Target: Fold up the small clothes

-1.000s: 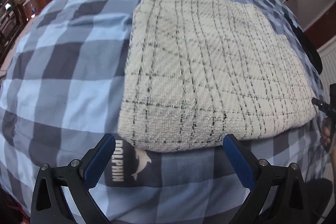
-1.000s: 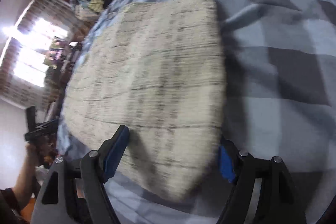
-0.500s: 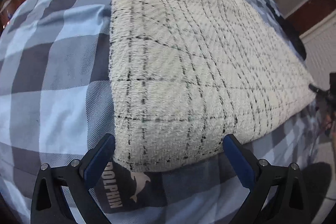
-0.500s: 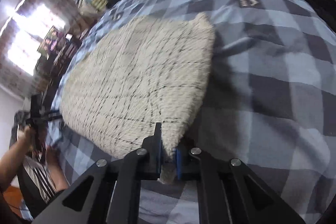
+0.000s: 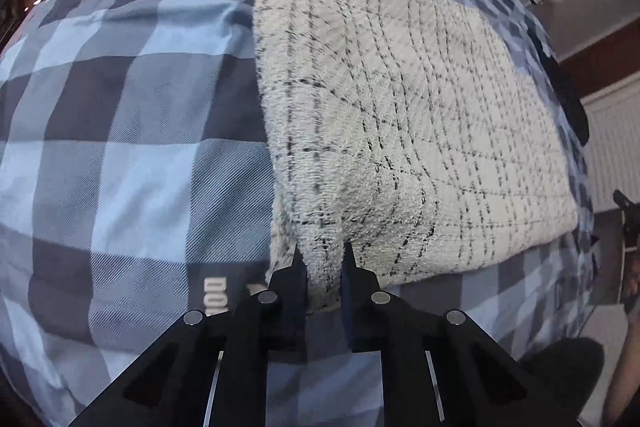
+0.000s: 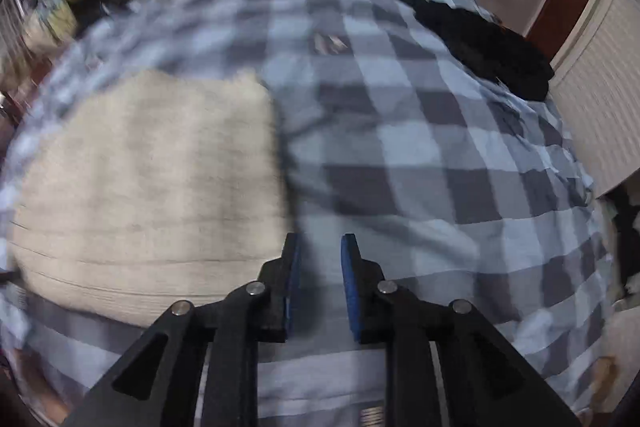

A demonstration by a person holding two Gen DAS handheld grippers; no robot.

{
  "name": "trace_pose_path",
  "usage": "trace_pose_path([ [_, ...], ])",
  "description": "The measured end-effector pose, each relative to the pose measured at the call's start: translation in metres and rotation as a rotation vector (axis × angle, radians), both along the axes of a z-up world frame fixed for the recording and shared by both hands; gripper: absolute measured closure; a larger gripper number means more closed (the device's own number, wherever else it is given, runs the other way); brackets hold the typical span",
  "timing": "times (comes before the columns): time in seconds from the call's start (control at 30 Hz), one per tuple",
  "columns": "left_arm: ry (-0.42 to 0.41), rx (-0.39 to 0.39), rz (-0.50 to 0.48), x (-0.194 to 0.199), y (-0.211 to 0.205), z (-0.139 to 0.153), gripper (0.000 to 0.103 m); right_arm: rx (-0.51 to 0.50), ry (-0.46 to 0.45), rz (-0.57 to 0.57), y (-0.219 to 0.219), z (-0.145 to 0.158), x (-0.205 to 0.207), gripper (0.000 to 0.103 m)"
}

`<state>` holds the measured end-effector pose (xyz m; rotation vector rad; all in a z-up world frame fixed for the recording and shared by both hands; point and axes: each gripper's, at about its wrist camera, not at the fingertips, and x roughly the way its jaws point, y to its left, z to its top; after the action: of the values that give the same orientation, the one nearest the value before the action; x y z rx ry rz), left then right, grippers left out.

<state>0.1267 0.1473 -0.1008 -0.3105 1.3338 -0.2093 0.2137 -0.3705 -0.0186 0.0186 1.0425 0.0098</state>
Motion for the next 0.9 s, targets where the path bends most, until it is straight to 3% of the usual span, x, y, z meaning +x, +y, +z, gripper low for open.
trace_pose_path([
  [0.13,-0.011,-0.013,0.037,-0.009,0.014,0.007,0.091,0.12,-0.046,0.049,0.055,0.014,-0.018,0.086],
  [0.23,0.004,-0.04,0.102,-0.013,0.031,0.008,0.091,0.225,-0.027,0.082,0.1,0.002,-0.021,0.076],
  [0.33,-0.005,0.137,0.181,-0.019,0.048,0.013,0.093,0.245,-0.018,0.099,0.132,-0.018,-0.015,0.071],
  [0.47,-0.053,0.053,0.235,-0.025,0.066,0.027,0.093,0.21,-0.028,0.11,0.151,-0.04,-0.013,0.071],
  [0.67,0.004,0.049,0.09,-0.008,0.031,0.011,0.093,0.156,0.037,0.116,0.148,-0.064,-0.001,0.071],
  [0.9,-0.035,0.113,0.047,0.002,-0.017,0.021,0.092,0.147,0.064,0.122,0.161,-0.075,0.003,0.071],
])
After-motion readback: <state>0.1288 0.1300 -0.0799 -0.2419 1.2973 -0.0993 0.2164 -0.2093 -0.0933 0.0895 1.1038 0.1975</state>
